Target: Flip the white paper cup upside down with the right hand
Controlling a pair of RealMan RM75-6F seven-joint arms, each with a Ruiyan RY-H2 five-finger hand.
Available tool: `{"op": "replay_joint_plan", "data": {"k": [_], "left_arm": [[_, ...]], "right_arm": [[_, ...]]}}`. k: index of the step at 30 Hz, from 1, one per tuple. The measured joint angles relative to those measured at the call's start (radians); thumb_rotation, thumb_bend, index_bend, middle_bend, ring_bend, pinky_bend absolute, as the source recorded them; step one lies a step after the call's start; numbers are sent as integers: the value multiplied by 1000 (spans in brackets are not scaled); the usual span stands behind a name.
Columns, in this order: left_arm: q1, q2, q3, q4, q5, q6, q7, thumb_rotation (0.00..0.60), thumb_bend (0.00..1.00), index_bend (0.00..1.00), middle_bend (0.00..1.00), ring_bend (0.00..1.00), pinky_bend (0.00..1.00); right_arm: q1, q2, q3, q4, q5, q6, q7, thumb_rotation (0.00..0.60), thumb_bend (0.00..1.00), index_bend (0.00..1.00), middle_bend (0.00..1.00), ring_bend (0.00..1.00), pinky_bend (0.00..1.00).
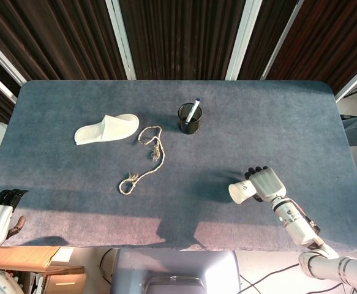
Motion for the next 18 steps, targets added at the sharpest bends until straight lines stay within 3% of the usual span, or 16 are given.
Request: {"op": "replay_joint_plan", "data": {"k": [5, 8, 15, 18], "left_arm": [[0, 0, 1, -1, 0, -1, 2, 600, 332, 247, 238, 209, 436], [1, 1, 2, -2, 2, 0, 3, 600, 331, 247, 238, 209, 436], [2, 2, 2, -6, 3, 2, 4, 600, 332, 247, 238, 209, 436], [2, 3, 3, -7, 4, 2, 4, 600, 332, 247, 238, 210, 436]], "right_arm": [[-12, -11, -3, 17, -66, 93, -19, 600, 578, 623, 439, 405, 545], [-21, -24, -7, 36, -123, 178, -105, 600, 577, 630, 439, 405, 542], [-20, -50, -30, 99, -330, 355, -482, 600, 581, 631, 440, 404, 540], [-4, -52, -48, 126, -434, 383, -649, 600, 582, 632, 440, 404, 538]]}}
